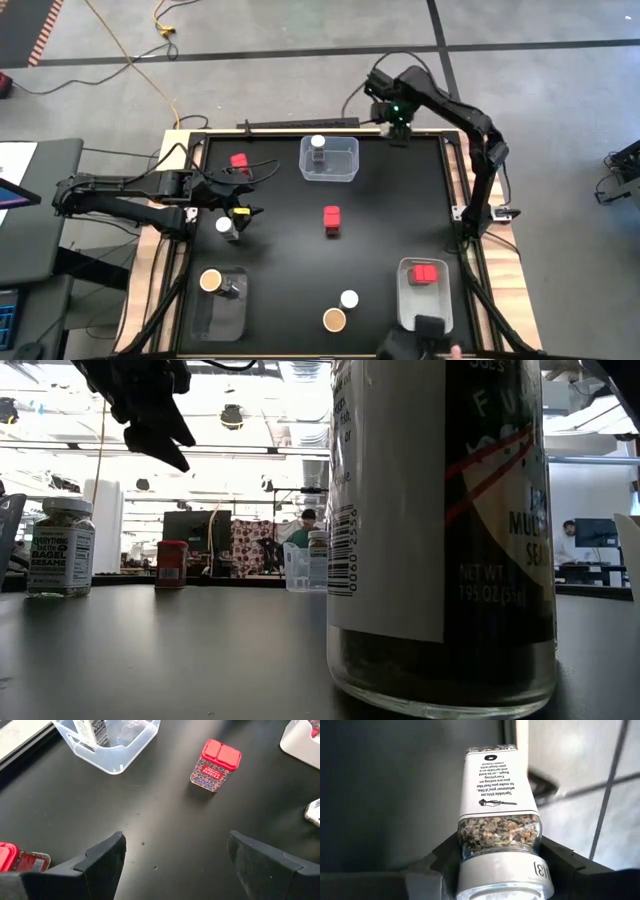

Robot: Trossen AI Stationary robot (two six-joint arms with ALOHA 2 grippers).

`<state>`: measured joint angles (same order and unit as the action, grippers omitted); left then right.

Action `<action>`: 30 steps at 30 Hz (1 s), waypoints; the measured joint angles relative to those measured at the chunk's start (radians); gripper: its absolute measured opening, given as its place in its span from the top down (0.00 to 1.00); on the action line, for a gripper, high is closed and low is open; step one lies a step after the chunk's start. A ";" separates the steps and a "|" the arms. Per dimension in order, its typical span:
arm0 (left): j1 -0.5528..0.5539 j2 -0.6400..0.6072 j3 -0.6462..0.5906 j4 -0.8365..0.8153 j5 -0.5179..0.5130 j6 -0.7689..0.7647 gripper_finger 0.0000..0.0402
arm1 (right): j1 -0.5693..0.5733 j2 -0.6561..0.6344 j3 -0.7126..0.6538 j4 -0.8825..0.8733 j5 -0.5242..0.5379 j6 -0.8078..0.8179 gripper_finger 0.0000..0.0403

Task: Sort spices by type
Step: Put the top right white spice bottle into the transparent bin

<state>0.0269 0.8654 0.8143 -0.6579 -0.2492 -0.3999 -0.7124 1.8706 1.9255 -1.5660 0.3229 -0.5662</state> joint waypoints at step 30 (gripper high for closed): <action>0.000 0.001 0.000 0.005 -0.006 -0.007 0.17 | 0.226 0.219 0.221 0.114 -0.175 0.046 0.45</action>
<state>0.0273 0.8661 0.8143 -0.6533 -0.2553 -0.4064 -0.4865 2.0893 2.1463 -1.4515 0.1477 -0.5205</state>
